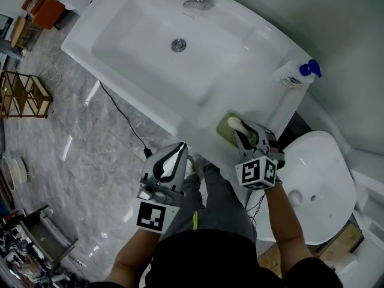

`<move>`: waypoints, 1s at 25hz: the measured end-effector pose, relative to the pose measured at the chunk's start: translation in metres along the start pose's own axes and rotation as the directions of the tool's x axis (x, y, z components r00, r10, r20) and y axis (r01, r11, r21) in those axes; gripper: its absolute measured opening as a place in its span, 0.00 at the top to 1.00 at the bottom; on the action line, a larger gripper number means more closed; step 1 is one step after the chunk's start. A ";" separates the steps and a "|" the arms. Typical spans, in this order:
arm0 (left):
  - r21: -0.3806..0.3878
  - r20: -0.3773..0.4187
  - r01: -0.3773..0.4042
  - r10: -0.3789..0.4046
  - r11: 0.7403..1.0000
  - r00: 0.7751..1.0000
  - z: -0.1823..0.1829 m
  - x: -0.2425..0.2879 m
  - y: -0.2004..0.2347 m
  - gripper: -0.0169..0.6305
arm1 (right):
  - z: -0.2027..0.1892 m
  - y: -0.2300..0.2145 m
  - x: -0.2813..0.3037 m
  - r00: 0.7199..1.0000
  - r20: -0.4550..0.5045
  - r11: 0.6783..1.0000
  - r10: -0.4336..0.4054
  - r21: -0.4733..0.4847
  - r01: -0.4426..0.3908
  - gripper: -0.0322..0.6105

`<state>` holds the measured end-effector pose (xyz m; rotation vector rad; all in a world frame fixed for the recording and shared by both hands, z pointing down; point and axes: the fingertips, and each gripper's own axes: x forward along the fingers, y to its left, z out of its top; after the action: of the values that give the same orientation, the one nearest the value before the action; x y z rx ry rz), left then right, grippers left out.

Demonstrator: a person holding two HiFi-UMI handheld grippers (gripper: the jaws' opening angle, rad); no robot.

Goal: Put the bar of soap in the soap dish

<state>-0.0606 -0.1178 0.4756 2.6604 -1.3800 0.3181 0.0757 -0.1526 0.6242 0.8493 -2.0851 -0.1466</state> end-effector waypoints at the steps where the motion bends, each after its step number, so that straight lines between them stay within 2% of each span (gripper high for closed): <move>1: 0.003 -0.001 -0.001 0.001 1.000 1.000 0.000 0.000 0.000 0.94 | -0.003 0.002 0.002 1.000 -0.013 1.000 0.011 -0.010 -0.011 0.76; 4: 0.004 0.000 0.000 0.000 1.000 1.000 -0.001 0.001 0.001 0.94 | -0.004 0.005 0.004 0.999 -0.029 0.999 0.021 -0.033 -0.022 0.76; 13: -0.019 -0.005 -0.008 0.008 1.000 1.000 -0.004 0.000 -0.002 0.94 | 0.005 0.004 0.009 0.998 -0.056 0.999 -0.015 -0.050 0.012 0.76; 21: -0.027 -0.001 -0.007 0.007 1.000 1.000 -0.002 0.001 -0.002 0.94 | 0.005 0.011 0.010 0.997 -0.067 0.997 0.027 -0.064 -0.031 0.75; 25: -0.030 0.004 -0.005 0.005 1.000 1.000 -0.001 0.002 -0.004 0.94 | -0.002 0.020 0.012 0.995 -0.077 0.996 0.071 -0.056 -0.075 0.69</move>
<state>-0.0564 -0.1169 0.4774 2.6356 -1.3816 0.2908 0.0623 -0.1446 0.6414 0.7312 -2.0286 -0.1346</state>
